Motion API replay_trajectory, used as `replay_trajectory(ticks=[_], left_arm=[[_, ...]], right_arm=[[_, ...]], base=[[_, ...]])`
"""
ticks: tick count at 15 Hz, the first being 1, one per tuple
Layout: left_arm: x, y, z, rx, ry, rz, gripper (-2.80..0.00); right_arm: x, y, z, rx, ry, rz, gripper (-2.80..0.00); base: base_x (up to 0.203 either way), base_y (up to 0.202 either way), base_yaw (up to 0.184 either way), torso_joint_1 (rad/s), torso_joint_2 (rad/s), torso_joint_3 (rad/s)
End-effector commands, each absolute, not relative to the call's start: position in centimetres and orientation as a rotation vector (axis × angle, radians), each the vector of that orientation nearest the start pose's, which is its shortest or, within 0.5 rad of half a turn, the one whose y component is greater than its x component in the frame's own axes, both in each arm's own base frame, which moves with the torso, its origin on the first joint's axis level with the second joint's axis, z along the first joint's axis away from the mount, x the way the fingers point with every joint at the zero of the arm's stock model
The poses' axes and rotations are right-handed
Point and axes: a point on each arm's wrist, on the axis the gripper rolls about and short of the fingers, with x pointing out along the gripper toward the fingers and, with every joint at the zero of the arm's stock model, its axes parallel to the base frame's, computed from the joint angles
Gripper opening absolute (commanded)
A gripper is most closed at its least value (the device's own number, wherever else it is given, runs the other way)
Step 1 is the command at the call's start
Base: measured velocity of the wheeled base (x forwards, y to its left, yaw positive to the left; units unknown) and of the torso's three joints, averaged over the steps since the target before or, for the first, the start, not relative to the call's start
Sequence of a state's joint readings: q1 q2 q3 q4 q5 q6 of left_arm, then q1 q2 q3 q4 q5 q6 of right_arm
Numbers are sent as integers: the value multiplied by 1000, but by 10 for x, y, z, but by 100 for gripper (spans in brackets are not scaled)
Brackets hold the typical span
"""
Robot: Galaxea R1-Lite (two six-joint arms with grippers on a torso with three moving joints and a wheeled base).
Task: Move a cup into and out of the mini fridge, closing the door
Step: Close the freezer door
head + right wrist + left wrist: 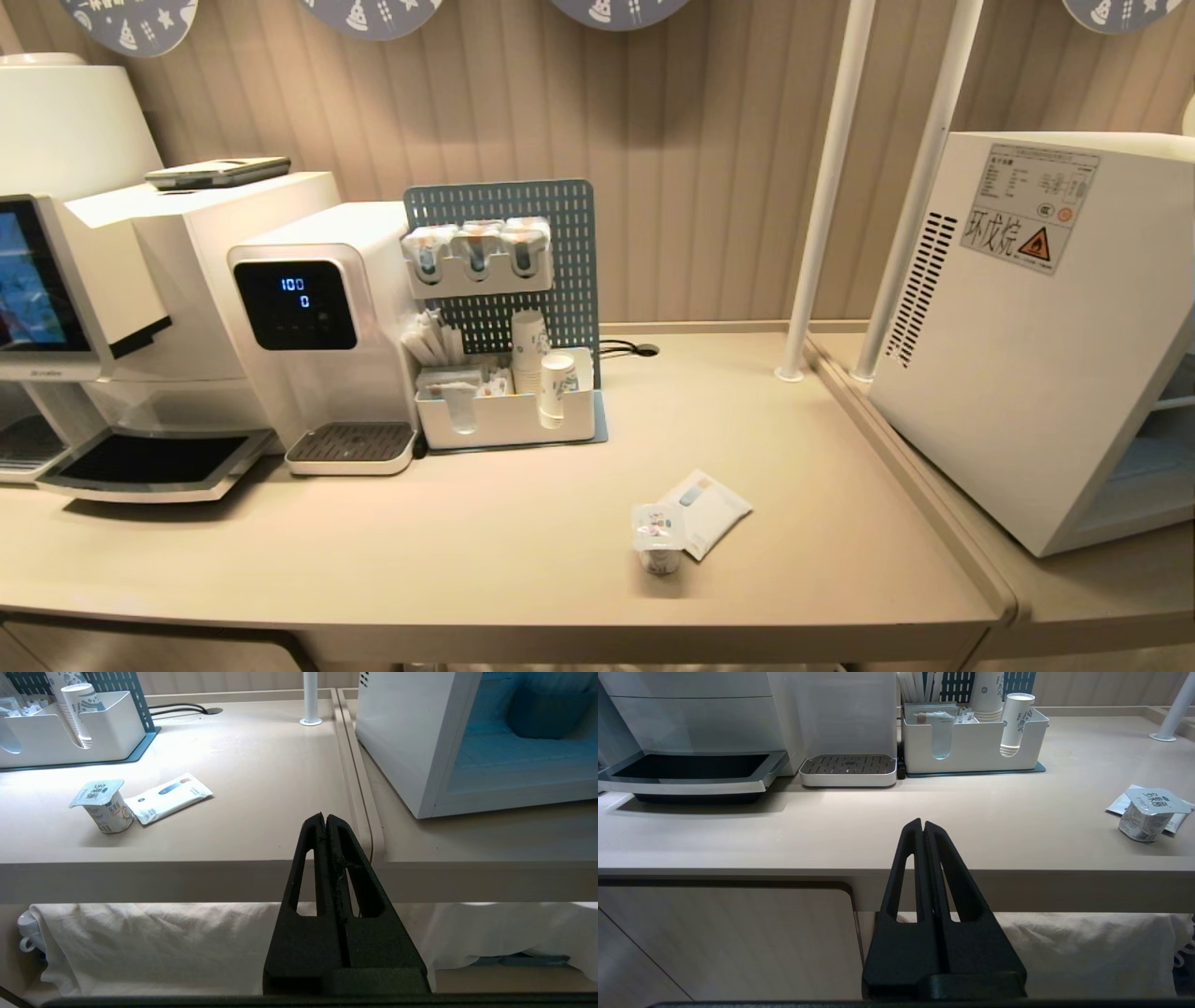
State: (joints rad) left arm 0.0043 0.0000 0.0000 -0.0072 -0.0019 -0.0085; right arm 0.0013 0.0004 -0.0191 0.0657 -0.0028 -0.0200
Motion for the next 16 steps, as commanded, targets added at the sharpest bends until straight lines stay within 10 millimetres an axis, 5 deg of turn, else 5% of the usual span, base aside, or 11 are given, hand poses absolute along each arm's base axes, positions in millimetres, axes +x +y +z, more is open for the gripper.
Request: replay_trajectory(ticks=[1, 10, 16], left_arm=[[-23, 0, 76, -8, -6, 2, -280], [-23, 0, 76, -8, -6, 3, -280], [-23, 0, 76, -9, -6, 2, -280]], right_arm=[[-24, 0, 74, -20, 52, -1, -280], [-24, 0, 74, -20, 52, -1, -280], [-24, 0, 74, -20, 52, -1, -280]], base=[[0, 0, 0, 0, 0, 0], [-6, 0, 0, 0, 1, -1], [-186, 0, 4, 1, 2, 1]])
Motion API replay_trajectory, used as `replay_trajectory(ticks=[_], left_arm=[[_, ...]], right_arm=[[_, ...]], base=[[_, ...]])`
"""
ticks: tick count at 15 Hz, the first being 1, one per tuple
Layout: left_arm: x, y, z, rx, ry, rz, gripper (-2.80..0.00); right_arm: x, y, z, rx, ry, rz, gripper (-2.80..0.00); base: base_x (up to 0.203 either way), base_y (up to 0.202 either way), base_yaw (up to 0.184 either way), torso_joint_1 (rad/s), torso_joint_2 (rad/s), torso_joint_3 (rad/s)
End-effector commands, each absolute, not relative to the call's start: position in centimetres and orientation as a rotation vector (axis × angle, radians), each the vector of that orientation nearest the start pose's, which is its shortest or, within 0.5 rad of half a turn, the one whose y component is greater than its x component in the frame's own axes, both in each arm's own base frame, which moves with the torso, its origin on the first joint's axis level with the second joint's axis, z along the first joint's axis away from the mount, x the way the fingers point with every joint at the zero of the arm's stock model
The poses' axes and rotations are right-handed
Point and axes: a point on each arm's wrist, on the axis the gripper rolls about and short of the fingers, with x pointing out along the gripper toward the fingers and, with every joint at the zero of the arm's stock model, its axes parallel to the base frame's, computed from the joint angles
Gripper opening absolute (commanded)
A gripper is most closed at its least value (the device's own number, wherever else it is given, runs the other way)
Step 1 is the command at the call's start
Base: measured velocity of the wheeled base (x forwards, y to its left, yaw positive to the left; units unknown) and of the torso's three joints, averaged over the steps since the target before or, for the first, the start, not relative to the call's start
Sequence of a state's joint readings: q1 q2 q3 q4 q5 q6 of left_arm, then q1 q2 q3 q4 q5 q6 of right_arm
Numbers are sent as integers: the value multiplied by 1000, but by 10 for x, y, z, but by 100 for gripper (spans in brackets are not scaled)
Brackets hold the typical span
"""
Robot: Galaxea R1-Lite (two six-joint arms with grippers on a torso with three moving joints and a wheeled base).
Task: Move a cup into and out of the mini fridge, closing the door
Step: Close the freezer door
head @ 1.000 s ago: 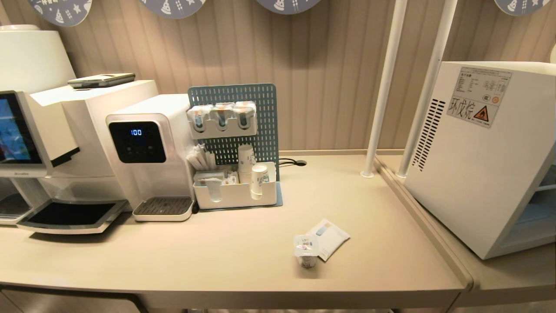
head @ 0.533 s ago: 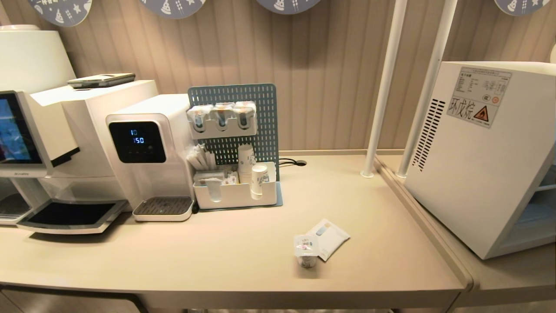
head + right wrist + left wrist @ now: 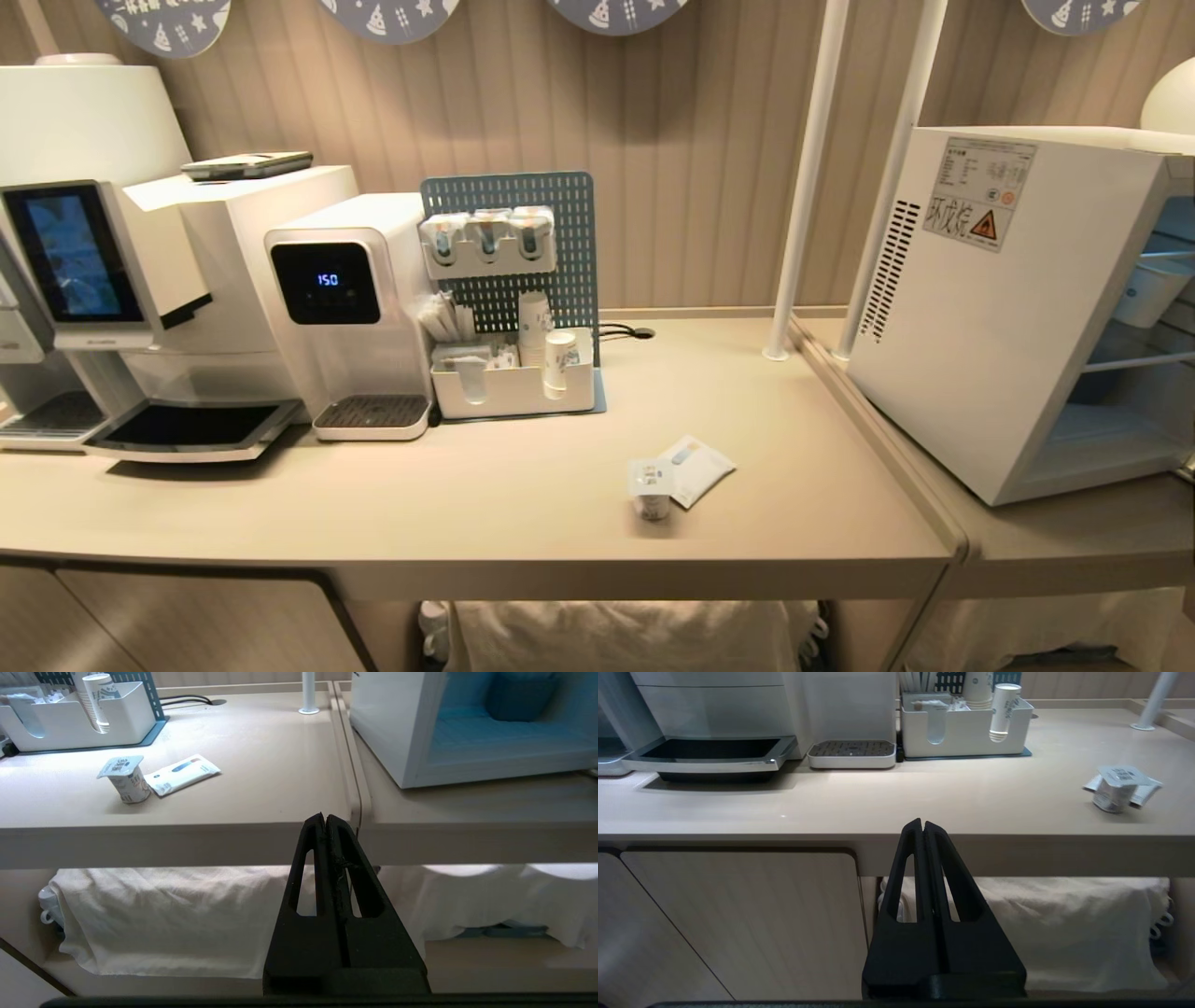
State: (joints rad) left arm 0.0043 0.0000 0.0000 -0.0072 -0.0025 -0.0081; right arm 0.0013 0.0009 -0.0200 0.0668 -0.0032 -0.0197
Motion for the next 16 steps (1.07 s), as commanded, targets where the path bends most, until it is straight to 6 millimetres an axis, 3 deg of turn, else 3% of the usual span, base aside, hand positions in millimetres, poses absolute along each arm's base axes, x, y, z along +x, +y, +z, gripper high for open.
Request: replay_trajectory(ticks=[1, 6, 10, 16], left_arm=[[-23, 0, 76, -8, -6, 2, -280], [-23, 0, 76, -9, -6, 2, -280], [-23, 0, 76, -8, -6, 2, -280], [-23, 0, 76, -8, -6, 2, -280]], right_arm=[[-24, 0, 74, -20, 52, -1, -280], [-24, 0, 74, -17, 52, -1, -280], [-24, 0, 74, -17, 55, -1, -280], [-23, 0, 74, -17, 61, -1, -280]], base=[[-193, 0, 5, -1, 7, 2], [-177, 0, 0, 1, 0, 2], [-13, -12, 3, 2, -1, 2], [-1, -166, 5, 3, 3, 2]])
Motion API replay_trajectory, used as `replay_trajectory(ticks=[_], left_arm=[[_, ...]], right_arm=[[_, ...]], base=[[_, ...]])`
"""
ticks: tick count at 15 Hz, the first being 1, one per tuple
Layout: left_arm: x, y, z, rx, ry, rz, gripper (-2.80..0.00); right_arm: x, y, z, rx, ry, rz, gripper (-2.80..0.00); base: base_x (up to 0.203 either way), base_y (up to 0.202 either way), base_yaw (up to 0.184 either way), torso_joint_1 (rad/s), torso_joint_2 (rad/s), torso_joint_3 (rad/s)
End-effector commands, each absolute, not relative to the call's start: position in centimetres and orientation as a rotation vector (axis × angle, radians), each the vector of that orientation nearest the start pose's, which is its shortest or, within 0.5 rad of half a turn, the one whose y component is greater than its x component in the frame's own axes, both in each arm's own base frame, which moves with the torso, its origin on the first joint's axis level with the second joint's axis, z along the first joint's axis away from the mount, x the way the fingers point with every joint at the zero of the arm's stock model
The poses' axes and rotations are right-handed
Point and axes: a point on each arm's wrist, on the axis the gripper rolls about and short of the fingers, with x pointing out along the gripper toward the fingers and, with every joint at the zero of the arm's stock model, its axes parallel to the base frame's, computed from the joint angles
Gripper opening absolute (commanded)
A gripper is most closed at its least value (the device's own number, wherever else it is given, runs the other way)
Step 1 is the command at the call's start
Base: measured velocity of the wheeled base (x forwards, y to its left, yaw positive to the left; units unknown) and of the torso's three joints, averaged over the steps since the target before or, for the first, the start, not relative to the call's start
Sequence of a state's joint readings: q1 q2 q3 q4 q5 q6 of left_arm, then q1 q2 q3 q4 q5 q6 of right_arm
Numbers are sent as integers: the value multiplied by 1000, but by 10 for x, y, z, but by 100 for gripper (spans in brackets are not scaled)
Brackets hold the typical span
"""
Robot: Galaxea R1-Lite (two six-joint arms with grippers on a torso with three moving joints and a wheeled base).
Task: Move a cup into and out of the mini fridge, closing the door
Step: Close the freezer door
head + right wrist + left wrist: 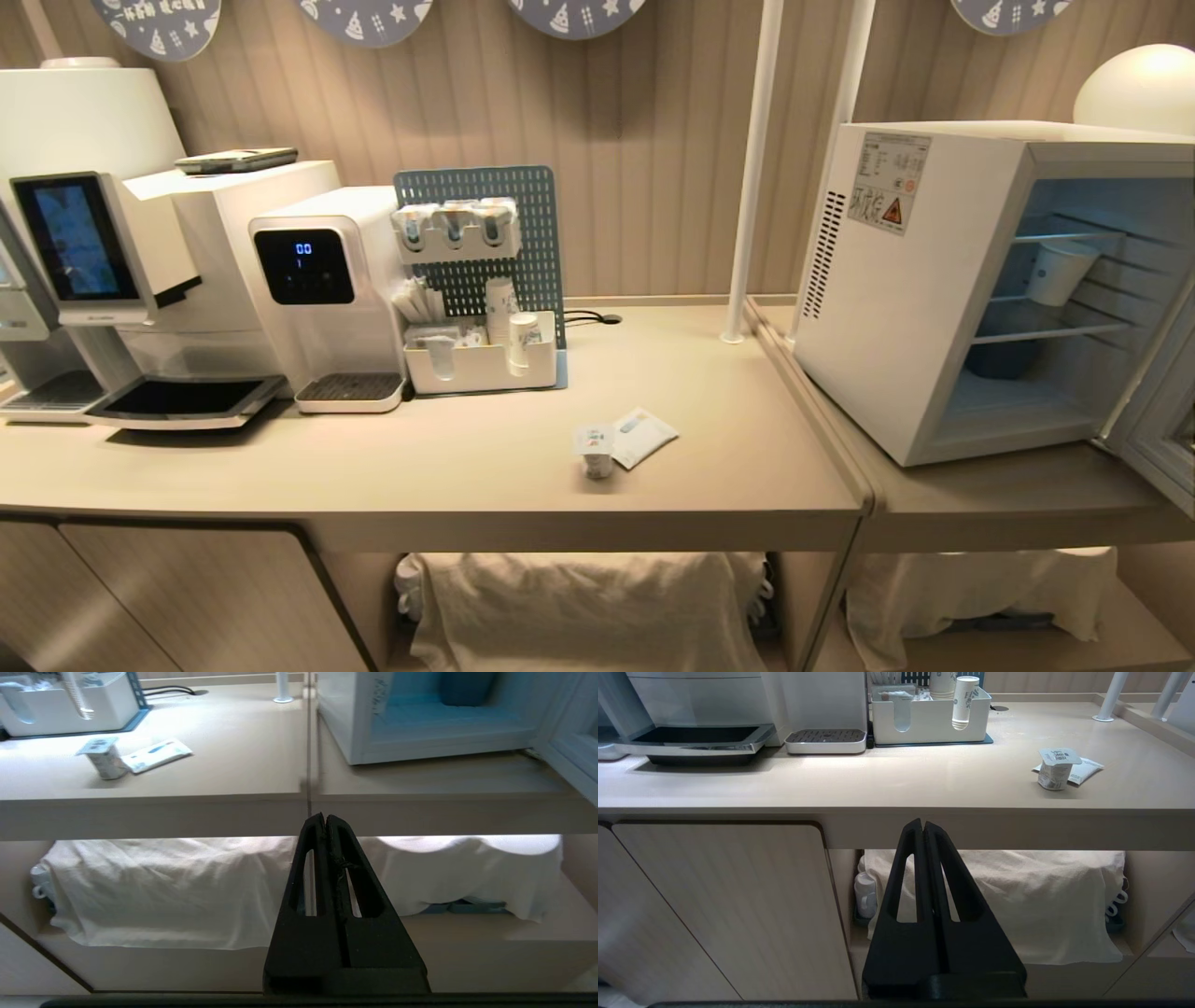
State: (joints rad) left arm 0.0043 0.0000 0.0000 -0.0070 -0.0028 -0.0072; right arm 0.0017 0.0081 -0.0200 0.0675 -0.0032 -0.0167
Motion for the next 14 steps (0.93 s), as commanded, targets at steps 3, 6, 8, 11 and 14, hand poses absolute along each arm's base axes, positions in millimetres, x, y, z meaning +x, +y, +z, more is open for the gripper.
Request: replay_trajectory(ticks=[3, 6, 8, 11, 14], left_arm=[[-23, 0, 76, -8, -6, 2, -280], [-23, 0, 76, -8, -6, 3, -280], [-23, 0, 76, -8, -6, 2, -280], [-23, 0, 76, -8, -6, 2, -280], [-23, 0, 76, -8, -6, 2, -280]], right_arm=[[-23, 0, 74, -17, 63, -1, -280], [-23, 0, 75, -17, 68, -1, -280], [-23, 0, 75, -17, 69, -1, -280], [-23, 0, 75, -17, 69, -1, -280], [-23, 0, 74, -17, 64, -1, -280]], base=[[0, -193, -1, 3, 4, 3], [0, -194, 0, 4, 3, 10], [0, -188, -2, 2, -4, 2], [0, -194, -1, 3, 4, 1], [0, -191, -2, 2, 3, -1]])
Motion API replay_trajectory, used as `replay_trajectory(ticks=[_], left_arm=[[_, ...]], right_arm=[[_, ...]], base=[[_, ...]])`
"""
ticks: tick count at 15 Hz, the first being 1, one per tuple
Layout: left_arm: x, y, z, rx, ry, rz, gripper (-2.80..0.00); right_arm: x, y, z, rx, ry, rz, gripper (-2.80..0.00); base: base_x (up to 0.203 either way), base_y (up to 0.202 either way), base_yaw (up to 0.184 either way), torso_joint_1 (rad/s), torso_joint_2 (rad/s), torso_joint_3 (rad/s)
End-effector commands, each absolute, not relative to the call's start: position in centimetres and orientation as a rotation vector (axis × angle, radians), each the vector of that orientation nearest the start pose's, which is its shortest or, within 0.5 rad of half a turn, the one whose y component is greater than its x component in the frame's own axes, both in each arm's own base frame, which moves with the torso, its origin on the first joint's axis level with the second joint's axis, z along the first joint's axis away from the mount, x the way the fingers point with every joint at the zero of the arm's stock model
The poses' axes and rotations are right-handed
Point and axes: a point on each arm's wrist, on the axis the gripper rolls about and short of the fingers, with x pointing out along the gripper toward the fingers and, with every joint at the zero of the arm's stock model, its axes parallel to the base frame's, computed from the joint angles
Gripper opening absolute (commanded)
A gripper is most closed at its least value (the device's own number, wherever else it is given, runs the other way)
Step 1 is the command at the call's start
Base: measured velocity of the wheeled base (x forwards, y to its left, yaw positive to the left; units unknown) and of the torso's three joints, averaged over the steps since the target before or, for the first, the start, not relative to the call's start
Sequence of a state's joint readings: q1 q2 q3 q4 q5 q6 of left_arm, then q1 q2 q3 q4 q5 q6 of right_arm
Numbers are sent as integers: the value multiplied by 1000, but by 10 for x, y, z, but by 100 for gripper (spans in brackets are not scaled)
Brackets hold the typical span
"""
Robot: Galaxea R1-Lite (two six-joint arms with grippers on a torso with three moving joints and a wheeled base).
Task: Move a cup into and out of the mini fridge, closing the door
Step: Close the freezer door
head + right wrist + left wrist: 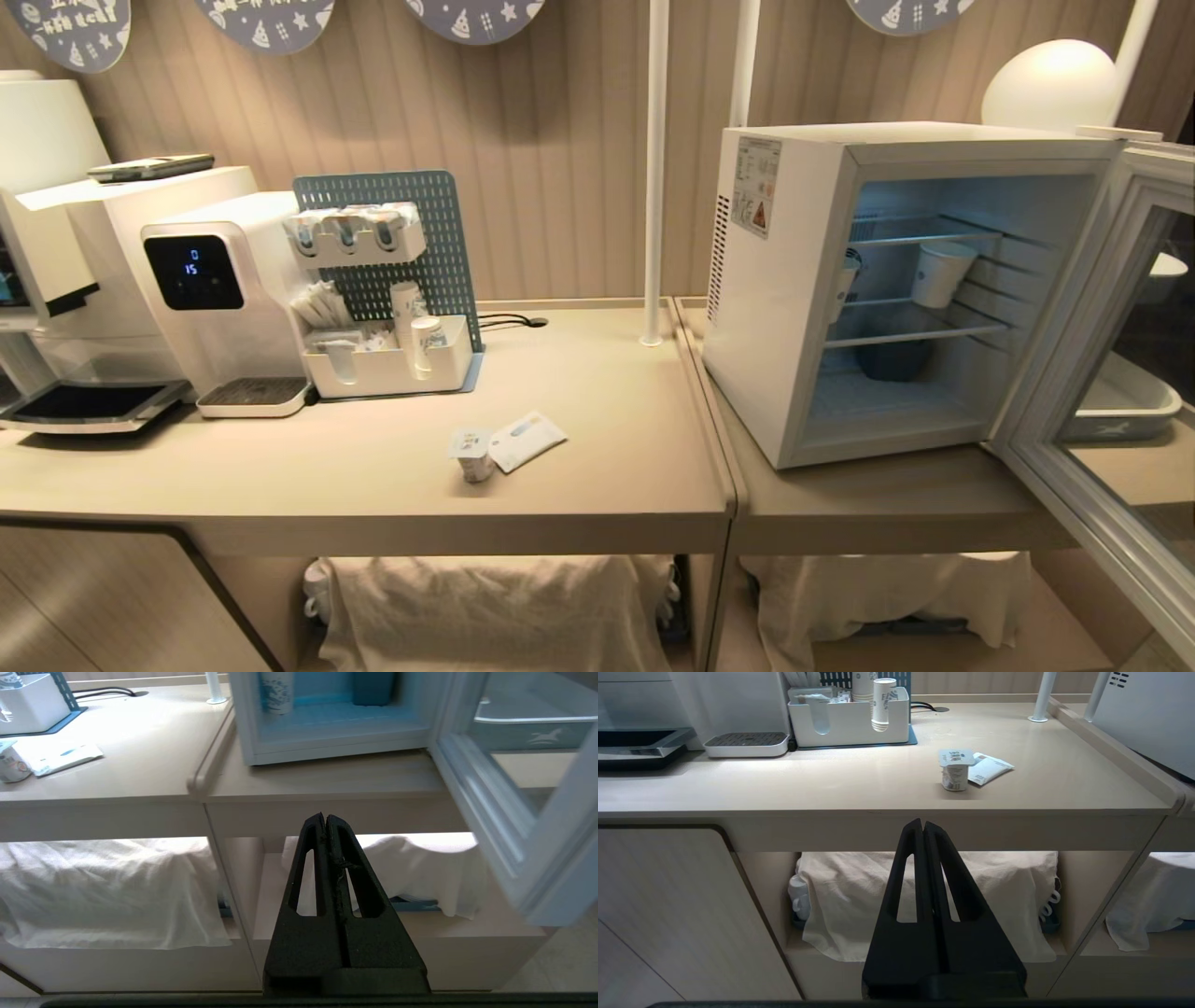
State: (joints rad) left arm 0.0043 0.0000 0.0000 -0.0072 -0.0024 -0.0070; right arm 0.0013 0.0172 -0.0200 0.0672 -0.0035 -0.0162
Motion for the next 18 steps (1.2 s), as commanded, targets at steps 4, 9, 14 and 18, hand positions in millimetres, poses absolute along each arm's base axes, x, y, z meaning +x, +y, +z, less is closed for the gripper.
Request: replay_trajectory(ticks=[4, 9, 14, 18], left_arm=[[-23, 0, 76, -8, -6, 2, -280], [-23, 0, 76, -8, -6, 2, -280], [-23, 0, 76, -8, -6, 2, -280], [-23, 0, 76, -8, -6, 2, -280]], right_arm=[[-24, 0, 74, -17, 51, -1, -280], [-24, 0, 75, -5, 35, -1, -280], [-23, 0, 75, -5, 17, -1, -280], [-23, 0, 75, -5, 17, -1, -280]], base=[[0, -195, -1, 2, 0, 3], [0, -196, -1, 3, 3, 2], [0, -194, -3, 0, 3, 2], [0, -193, -2, 1, 4, 2]])
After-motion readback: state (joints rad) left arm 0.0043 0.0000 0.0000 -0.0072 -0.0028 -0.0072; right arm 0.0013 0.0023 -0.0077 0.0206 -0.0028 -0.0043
